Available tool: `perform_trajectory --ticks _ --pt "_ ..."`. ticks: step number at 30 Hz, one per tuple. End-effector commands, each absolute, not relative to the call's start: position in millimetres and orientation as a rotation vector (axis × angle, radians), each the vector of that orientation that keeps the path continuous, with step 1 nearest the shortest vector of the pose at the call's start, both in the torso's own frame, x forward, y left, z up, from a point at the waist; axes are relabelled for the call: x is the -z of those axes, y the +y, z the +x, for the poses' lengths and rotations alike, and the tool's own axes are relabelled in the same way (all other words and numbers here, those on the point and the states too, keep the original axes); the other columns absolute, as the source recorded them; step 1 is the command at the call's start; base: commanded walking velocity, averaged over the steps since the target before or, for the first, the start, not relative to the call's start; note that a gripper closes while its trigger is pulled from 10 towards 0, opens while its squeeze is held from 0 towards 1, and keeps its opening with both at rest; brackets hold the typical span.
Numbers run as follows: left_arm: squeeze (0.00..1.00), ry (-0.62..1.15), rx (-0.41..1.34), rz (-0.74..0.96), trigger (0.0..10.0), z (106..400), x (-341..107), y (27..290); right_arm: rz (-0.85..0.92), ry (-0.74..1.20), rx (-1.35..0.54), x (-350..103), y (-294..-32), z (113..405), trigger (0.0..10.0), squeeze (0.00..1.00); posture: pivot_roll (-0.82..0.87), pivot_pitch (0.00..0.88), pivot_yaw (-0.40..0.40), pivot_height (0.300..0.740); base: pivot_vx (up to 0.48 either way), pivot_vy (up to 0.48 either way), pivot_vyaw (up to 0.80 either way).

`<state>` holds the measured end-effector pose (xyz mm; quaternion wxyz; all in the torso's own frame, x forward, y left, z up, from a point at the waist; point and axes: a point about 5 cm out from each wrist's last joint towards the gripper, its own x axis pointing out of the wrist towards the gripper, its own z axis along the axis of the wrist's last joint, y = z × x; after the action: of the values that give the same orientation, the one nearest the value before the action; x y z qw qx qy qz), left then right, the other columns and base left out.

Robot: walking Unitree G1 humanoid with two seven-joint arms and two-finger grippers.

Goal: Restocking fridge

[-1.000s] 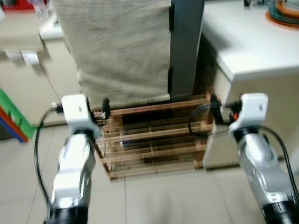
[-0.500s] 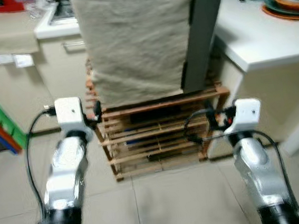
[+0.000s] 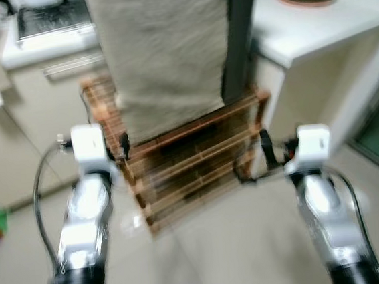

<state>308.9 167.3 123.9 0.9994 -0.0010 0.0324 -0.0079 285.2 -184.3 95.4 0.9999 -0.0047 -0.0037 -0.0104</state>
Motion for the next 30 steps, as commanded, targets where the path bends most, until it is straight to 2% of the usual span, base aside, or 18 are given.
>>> perform_trajectory --ticks 1,5,12,19,21,30 --pt "0.00 0.044 0.001 0.014 10.0 309 -130 175 -0.011 -0.058 0.008 -107 -181 289 10.0 0.00 -0.10 0.000 0.032 0.740 0.000 0.476 -0.70" --pt "0.00 0.016 -0.005 0.009 10.0 306 -128 177 0.005 -0.060 0.029 -109 -187 289 10.0 0.00 -0.09 0.000 0.023 0.740 0.000 0.453 -0.69" --pt "0.00 -0.017 0.045 0.013 10.0 301 -130 163 0.009 -0.056 0.027 -109 -187 289 10.0 0.00 -0.07 0.000 0.008 0.740 0.344 0.332 -0.69" --pt "0.00 -0.027 0.051 0.008 10.0 303 -131 163 0.015 -0.054 0.029 -109 -185 291 10.0 0.00 -0.07 0.000 0.008 0.740 0.450 0.000 -0.69" --pt "0.00 -0.094 0.042 -0.021 10.0 304 -142 164 0.016 -0.060 0.038 -110 -185 292 10.0 0.00 -0.07 0.000 0.008 0.740 0.458 0.000 -0.68" --pt "0.00 -0.152 0.065 -0.030 10.0 301 -155 161 -0.011 -0.137 0.051 -123 -188 292 10.0 0.00 -0.06 0.000 -0.003 0.740 0.458 0.000 -0.65"
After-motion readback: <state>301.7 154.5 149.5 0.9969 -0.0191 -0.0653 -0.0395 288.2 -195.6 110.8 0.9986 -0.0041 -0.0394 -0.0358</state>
